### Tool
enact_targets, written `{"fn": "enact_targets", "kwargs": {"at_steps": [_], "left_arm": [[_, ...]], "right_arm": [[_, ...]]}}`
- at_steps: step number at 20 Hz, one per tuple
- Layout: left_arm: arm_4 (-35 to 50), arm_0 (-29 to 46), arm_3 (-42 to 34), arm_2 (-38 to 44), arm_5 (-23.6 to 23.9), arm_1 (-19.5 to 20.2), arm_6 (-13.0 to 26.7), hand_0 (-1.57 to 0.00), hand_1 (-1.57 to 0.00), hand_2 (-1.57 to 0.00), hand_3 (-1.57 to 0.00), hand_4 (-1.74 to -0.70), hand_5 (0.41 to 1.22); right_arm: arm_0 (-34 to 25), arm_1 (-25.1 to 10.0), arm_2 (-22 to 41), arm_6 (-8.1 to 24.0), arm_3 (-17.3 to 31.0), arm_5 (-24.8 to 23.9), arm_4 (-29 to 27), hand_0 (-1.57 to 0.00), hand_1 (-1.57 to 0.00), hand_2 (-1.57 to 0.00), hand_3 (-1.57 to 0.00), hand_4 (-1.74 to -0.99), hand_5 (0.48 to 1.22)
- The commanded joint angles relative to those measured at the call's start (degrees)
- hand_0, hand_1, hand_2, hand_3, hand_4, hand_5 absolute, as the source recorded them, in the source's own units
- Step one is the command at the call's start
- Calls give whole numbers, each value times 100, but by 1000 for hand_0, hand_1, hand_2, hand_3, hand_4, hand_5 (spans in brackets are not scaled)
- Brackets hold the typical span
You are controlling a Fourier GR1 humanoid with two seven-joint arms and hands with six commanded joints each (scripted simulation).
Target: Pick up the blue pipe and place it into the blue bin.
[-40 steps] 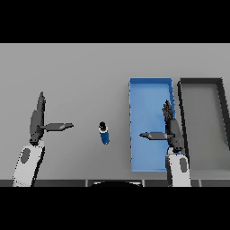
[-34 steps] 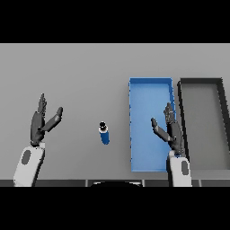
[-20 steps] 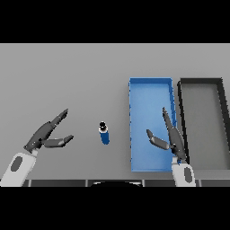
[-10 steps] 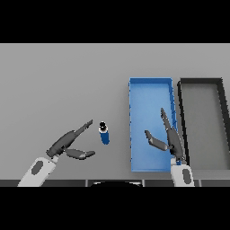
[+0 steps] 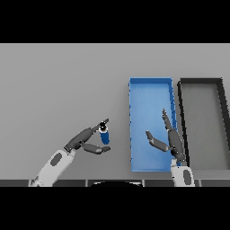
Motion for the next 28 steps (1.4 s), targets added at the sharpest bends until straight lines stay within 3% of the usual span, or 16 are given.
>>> {"fn": "enact_targets", "kwargs": {"at_steps": [1, 6, 8, 9, 10, 11, 13, 14, 16, 19, 21, 28], "left_arm": [[-93, -48, 64, -50, 12, -46, -92, 1, 1, 1, 1, -1136, 459], [110, -264, 505, 5, -62, -522, -368, 1, 1, -1, 1, -1215, 533], [133, -222, 557, 8, 11, -669, -466, 1, -40, -110, -43, -1267, 585], [170, -225, 531, 30, 39, -708, -460, -34, -141, -224, -115, -1292, 617], [189, -227, 485, 40, 104, -755, -388, -100, -265, -357, -215, -1317, 651], [319, -215, 464, 56, 53, -826, -336, -289, -458, -539, -486, -1342, 765], [256, -120, 449, -19, 127, -888, -312, -717, -856, -901, -877, -1477, 929], [171, -139, 482, -76, 149, -917, -258, -888, -999, -1035, -1009, -1526, 988], [145, -168, 545, -177, 107, -902, -510, -1134, -1205, -1228, -1174, -1600, 1072], [43, -80, 509, -258, 287, -877, -825, -1347, -1384, -1395, -1317, -1665, 1144], [96, -112, 310, -238, 386, -937, -822, -1428, -1451, -1459, -1382, -1692, 1172], [188, -307, -486, -253, 471, -1102, -574, -1541, -1546, -1547, -1469, -1731, 1211]], "right_arm": [[26, -21, -14, -18, 5, 2, 2, 1, 1, 1, 1, -1204, 607], [11, -49, -54, 52, -7, 45, -73, 1, 1, 1, 1, -1206, 606], [5, -55, -76, -31, 64, 16, -44, 1, 1, 1, 1, -1196, 603], [22, -29, -55, -67, 76, 10, -32, 1, 1, 1, 1, -1196, 605], [22, -43, -89, -28, 35, 40, -106, 1, 1, 1, 1, -1198, 605], [-22, -64, -135, -28, 73, 32, -132, 1, 1, 1, 1, -1199, 605], [-39, -49, -113, -36, 63, 28, -119, 1, 1, 1, 1, -1198, 604], [-46, -115, -173, -40, 40, 74, -191, 1, 1, 1, 1, -1195, 604], [-59, -60, -112, -19, 75, 58, -138, 1, 1, 1, 1, -1198, 604], [-62, -79, -86, -29, -15, 71, -126, 1, 1, 1, 1, -1190, 600], [-73, -72, -75, 31, 15, 54, -85, 1, 1, 1, 1, -1189, 601], [-9, -100, -115, -97, 55, 14, -39, 1, 1, 1, 1, -1164, 602]]}}
